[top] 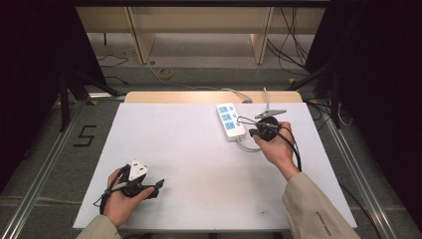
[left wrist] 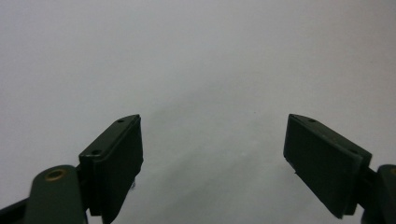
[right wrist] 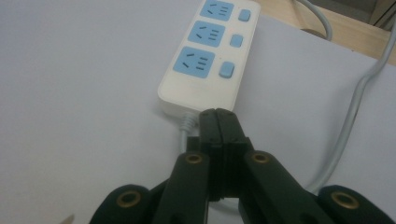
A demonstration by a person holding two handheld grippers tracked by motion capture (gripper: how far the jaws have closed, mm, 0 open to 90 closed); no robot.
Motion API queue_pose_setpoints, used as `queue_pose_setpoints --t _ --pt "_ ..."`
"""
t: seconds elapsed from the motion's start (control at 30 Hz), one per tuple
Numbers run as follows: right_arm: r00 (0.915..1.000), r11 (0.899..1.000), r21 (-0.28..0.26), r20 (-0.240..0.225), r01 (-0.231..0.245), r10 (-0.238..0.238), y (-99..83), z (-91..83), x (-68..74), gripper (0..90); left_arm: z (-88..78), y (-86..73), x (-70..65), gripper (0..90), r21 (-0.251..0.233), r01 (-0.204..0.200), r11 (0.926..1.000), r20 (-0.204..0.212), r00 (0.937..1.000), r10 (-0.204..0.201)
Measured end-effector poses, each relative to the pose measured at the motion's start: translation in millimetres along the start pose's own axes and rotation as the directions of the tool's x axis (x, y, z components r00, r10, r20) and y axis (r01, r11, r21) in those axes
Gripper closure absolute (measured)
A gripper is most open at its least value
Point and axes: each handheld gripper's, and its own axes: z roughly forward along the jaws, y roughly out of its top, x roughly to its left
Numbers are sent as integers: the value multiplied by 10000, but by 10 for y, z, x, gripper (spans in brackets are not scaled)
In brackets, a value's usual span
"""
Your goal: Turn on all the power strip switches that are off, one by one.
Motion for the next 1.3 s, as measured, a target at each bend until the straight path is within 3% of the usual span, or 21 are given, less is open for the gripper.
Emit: queue_pose_setpoints --t 1.3 --pt "9995 9994 264 222 -220 214 354 356 -96 900 -13 -13 1 195 -49 112 9999 -121 9999 -112"
